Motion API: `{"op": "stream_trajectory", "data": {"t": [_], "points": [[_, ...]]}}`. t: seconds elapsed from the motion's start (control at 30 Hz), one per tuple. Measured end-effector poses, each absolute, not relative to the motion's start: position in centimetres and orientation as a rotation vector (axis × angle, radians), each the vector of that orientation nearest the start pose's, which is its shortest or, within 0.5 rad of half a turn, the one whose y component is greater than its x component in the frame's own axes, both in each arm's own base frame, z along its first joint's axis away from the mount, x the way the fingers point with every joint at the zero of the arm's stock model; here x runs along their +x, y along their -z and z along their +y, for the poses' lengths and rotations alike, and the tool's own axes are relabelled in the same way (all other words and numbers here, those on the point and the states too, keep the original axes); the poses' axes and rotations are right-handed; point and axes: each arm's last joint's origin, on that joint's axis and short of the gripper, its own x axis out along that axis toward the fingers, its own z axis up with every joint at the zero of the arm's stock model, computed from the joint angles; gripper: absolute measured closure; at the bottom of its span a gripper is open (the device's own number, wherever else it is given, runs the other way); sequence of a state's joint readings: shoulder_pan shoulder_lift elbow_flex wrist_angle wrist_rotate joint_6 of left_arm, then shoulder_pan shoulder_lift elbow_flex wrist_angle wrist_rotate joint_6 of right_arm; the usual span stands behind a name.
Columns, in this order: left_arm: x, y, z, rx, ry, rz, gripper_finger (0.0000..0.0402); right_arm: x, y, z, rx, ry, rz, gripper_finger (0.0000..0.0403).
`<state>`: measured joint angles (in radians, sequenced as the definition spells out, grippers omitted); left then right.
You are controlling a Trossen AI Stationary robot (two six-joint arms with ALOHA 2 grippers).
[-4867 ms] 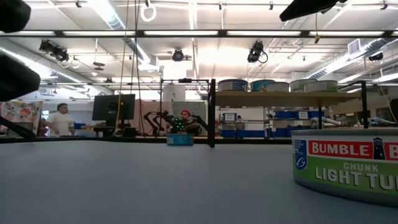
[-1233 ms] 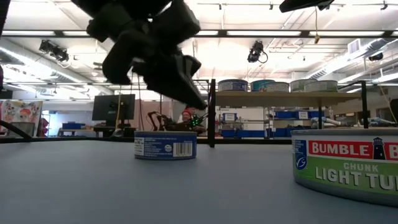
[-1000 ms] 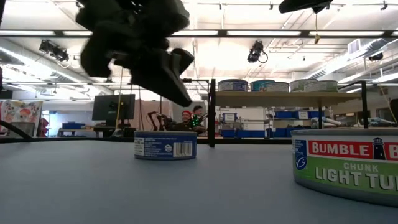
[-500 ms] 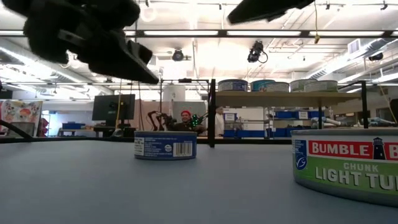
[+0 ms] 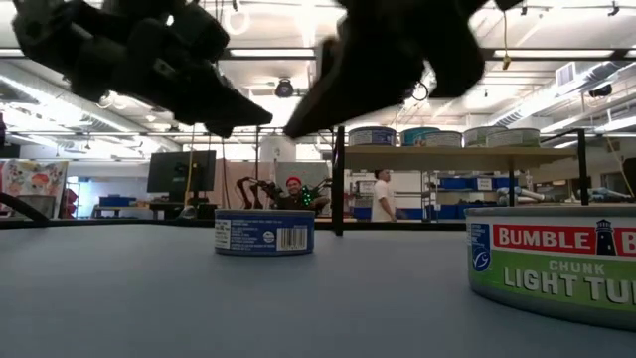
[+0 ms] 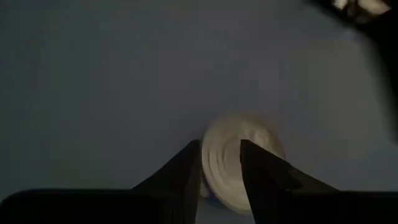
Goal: Stack canned seafood by type on shelf
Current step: Stack the blue tuna can on top of the blue tuna can on the shelf
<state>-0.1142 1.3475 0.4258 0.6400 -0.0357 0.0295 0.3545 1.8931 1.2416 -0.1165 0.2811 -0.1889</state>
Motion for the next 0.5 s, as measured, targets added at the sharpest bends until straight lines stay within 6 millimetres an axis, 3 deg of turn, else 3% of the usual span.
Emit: {"op": "stream_trajectory", "data": {"t": [0.23,0.5], "points": [[25.2,-17.8,-0.8,0.044,0.101,0.239,0.0401,39.0,-15.4,12.3,-0.552,-0.176,0.821,0.0281],[25.2,-17.7,-0.7,0.069,0.101,0.243,0.0400,39.3,-14.1,11.4,-0.589,-0.201,0.876,0.0295]]}}
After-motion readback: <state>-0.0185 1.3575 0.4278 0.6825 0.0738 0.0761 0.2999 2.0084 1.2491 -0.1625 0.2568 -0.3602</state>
